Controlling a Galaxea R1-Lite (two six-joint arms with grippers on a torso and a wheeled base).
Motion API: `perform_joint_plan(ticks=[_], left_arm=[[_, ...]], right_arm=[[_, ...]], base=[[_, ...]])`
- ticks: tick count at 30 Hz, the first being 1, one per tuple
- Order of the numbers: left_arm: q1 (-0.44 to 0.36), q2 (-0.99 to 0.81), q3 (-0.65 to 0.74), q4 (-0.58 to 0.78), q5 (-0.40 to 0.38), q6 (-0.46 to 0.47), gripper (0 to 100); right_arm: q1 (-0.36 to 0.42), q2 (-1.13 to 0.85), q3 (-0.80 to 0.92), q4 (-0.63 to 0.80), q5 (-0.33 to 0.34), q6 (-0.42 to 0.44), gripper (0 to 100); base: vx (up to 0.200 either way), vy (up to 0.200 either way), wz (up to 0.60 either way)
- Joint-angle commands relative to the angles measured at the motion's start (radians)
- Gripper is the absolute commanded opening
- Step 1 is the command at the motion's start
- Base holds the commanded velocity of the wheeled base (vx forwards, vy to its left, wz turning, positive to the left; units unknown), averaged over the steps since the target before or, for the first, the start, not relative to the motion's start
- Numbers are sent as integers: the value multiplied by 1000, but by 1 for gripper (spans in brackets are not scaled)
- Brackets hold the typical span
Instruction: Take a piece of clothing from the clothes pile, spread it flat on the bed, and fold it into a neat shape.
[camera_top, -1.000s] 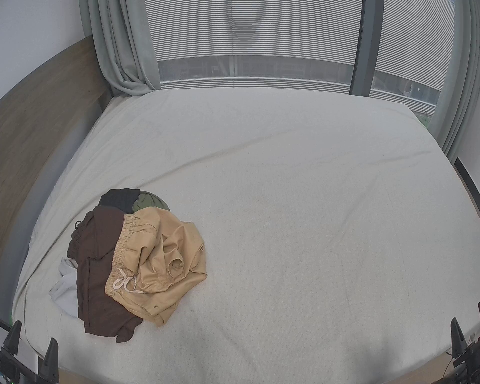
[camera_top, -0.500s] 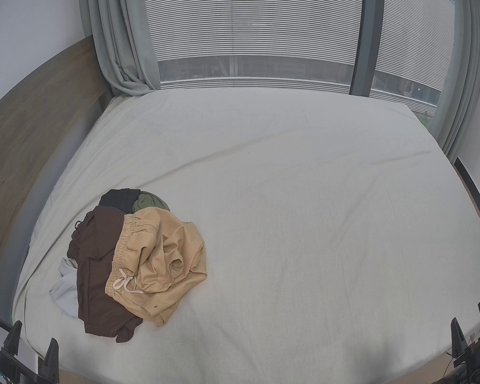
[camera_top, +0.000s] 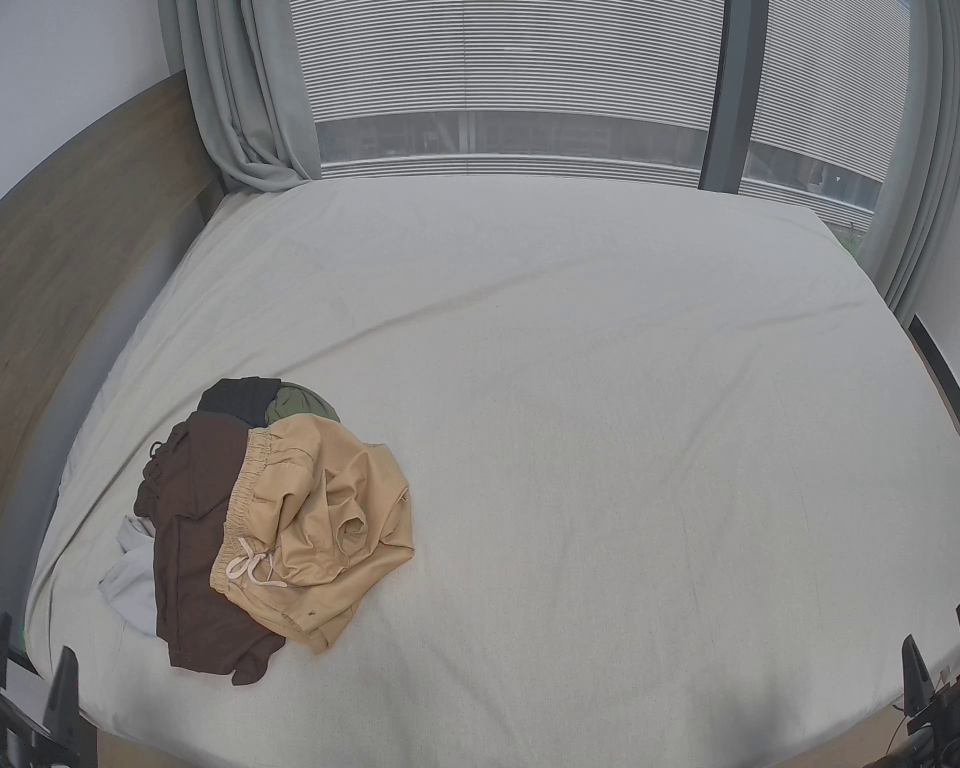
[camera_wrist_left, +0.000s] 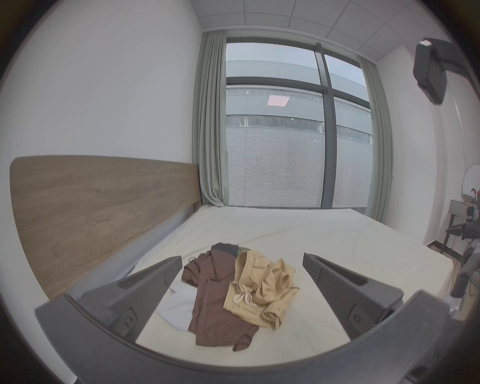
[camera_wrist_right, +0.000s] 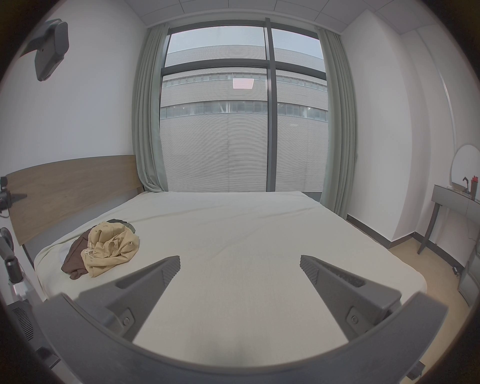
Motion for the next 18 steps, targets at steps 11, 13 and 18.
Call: perform_joint_plan(ticks=[11,13,18], left_arm=[[-19,136,-112,4,-63,-49,100],[-20,173,-127,17,-68,-49,100],[-22,331,-196,9,-89,-74,100]], right_arm=[[2,-15,18,-1,-1,0,100],[2,-15,18,-1,-1,0,100],[2,-15,18,-1,0,-2,100]], base=[[0,0,0],[0,0,0],[0,0,0]])
